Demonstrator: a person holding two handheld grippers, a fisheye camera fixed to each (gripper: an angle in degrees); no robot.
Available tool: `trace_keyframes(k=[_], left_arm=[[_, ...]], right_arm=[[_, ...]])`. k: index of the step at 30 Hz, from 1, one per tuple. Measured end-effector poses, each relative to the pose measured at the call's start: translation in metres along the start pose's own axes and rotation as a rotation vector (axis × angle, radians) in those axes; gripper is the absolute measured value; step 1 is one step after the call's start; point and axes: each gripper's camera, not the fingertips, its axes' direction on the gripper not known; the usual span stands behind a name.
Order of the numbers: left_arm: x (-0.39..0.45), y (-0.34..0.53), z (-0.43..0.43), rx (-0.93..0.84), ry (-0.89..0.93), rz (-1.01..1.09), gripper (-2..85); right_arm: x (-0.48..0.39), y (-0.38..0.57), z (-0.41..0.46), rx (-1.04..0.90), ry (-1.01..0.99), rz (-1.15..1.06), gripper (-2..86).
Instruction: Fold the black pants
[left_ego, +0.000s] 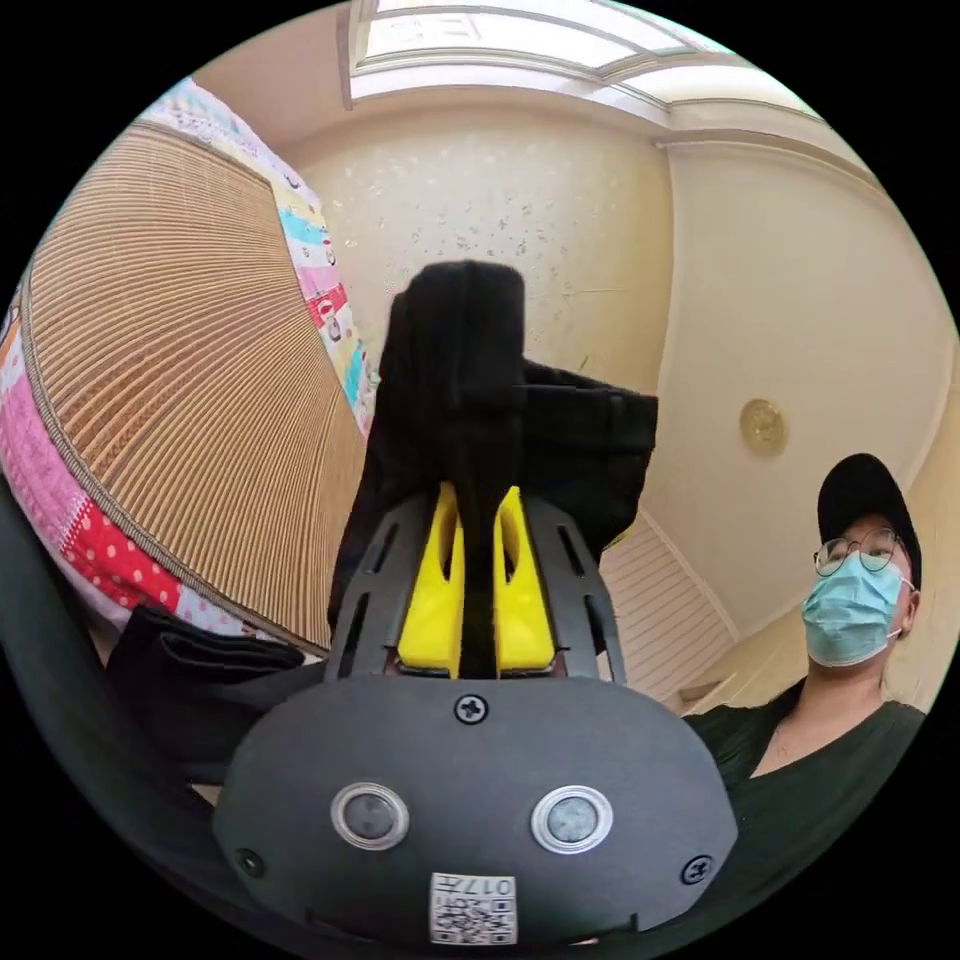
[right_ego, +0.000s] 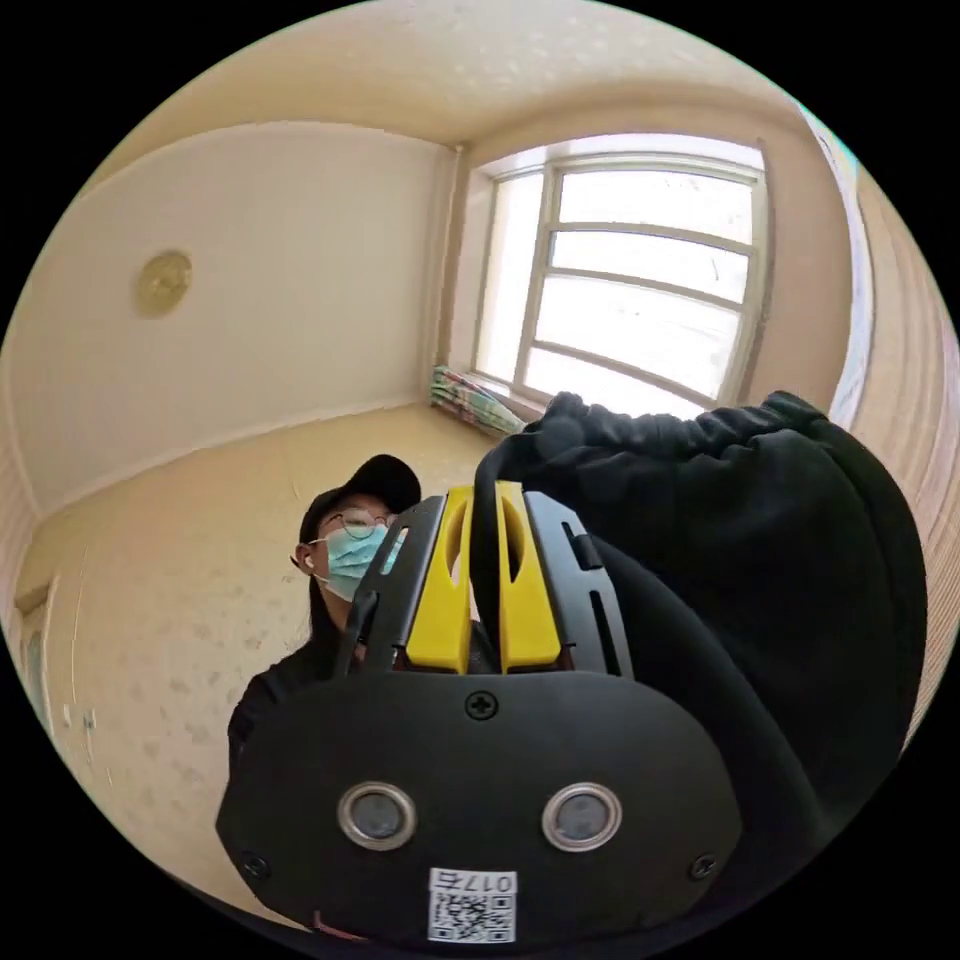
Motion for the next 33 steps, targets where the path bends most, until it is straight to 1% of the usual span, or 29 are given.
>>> trace_keyframes(k=[1, 2, 3, 4, 5, 6, 7, 8, 10, 11, 13, 14, 15, 16, 17, 18, 19, 20, 21, 22, 23, 24, 25, 26, 27, 28, 29, 30, 33], left_arm=[[0.01, -0.003, -0.003, -0.007, 0.021, 0.034, 4.6], [0.038, -0.011, -0.012, -0.013, 0.014, 0.127, 4.3], [0.073, -0.019, -0.024, 0.004, -0.041, 0.253, 4.2], [0.092, -0.023, -0.029, 0.01, -0.085, 0.318, 4.1], [0.131, -0.031, -0.036, 0.027, -0.19, 0.434, 4.0], [0.166, -0.04, -0.036, 0.048, -0.228, 0.53, 4.0], [0.18, -0.046, -0.034, 0.057, -0.235, 0.564, 3.9], [0.206, -0.061, -0.023, 0.066, -0.248, 0.608, 3.9], [0.237, -0.095, 0.008, 0.049, -0.262, 0.681, 3.8], [0.25, -0.125, 0.042, 0.019, -0.301, 0.709, 3.8], [0.255, -0.186, 0.108, -0.054, -0.335, 0.675, 3.9], [0.25, -0.237, 0.16, -0.108, -0.347, 0.627, 4.3], [0.238, -0.291, 0.21, -0.139, -0.372, 0.555, 5.1], [0.23, -0.317, 0.233, -0.143, -0.372, 0.528, 5.7], [0.209, -0.356, 0.272, -0.148, -0.401, 0.517, 7.5], [0.176, -0.376, 0.294, -0.122, -0.496, 0.396, 9.8], [0.157, -0.378, 0.297, -0.08, -0.523, 0.303, 10.4], [0.121, -0.372, 0.295, -0.004, -0.48, 0.185, 11.5], [0.087, -0.36, 0.293, 0.028, -0.377, 0.168, 11.0], [0.068, -0.352, 0.294, 0.015, -0.337, 0.179, 10.8], [0.03, -0.334, 0.298, -0.085, -0.323, 0.21, 10.4], [-0.011, -0.309, 0.304, -0.232, -0.394, 0.251, 10.5], [-0.032, -0.294, 0.305, -0.299, -0.446, 0.262, 10.9], [-0.076, -0.257, 0.301, -0.417, -0.557, 0.27, 11.3], [-0.116, -0.216, 0.29, -0.498, -0.629, 0.269, 11.4], [-0.134, -0.196, 0.283, -0.535, -0.651, 0.265, 11.4], [-0.163, -0.159, 0.266, -0.597, -0.698, 0.251, 11.4], [-0.181, -0.127, 0.245, -0.618, -0.747, 0.25, 11.4], [-0.188, -0.066, 0.185, -0.579, -0.819, 0.283, 11.4]], right_arm=[[-0.016, -0.003, -0.002, 0.021, -0.011, -0.045, 1.5], [-0.05, -0.009, -0.004, 0.048, -0.021, -0.14, 1.5], [-0.087, -0.017, -0.006, 0.058, -0.001, -0.224, 1.4], [-0.108, -0.02, -0.006, 0.066, 0.027, -0.273, 1.4], [-0.149, -0.023, -0.005, 0.096, 0.111, -0.379, 1.4], [-0.186, -0.025, -0.003, 0.137, 0.222, -0.467, 1.4], [-0.203, -0.026, 0.0, 0.16, 0.285, -0.507, 1.4], [-0.23, -0.031, 0.005, 0.209, 0.401, -0.572, 1.4], [-0.254, -0.052, 0.015, 0.253, 0.535, -0.639, 1.4], [-0.263, -0.074, 0.019, 0.295, 0.64, -0.659, 1.4], [-0.269, -0.12, 0.023, 0.363, 0.811, -0.679, 1.6], [-0.269, -0.164, 0.022, 0.421, 0.948, -0.689, 1.8], [-0.263, -0.214, 0.02, 0.482, 1.118, -0.698, 2.1], [-0.257, -0.24, 0.02, 0.511, 1.225, -0.713, 2.2], [-0.236, -0.287, 0.022, 0.543, 1.485, -0.716, 2.6], [-0.207, -0.321, 0.021, 0.555, 1.714, -0.613, 3.1], [-0.191, -0.334, 0.019, 0.54, 1.796, -0.543, 3.3], [-0.164, -0.348, 0.019, 0.458, 1.894, -0.466, 3.7], [-0.138, -0.346, 0.024, 0.347, 1.924, -0.502, 3.9], [-0.124, -0.34, 0.027, 0.286, 1.925, -0.537, 4.1], [-0.093, -0.318, 0.028, 0.147, 1.919, -0.585, 4.5], [-0.06, -0.288, 0.022, 0.023, 1.91, -0.592, 5.4], [-0.043, -0.271, 0.017, -0.029, 1.906, -0.585, 5.8], [-0.011, -0.235, 0.0, -0.117, 1.904, -0.542, 6.2], [0.019, -0.198, -0.023, -0.148, 1.918, -0.461, 6.6], [0.033, -0.181, -0.037, -0.15, 1.921, -0.403, 6.7], [0.058, -0.146, -0.066, -0.135, 1.912, -0.257, 7.1], [0.074, -0.113, -0.091, -0.105, 1.889, -0.131, 7.5], [0.082, -0.037, -0.123, 0.029, 1.879, 0.025, 8.8]])
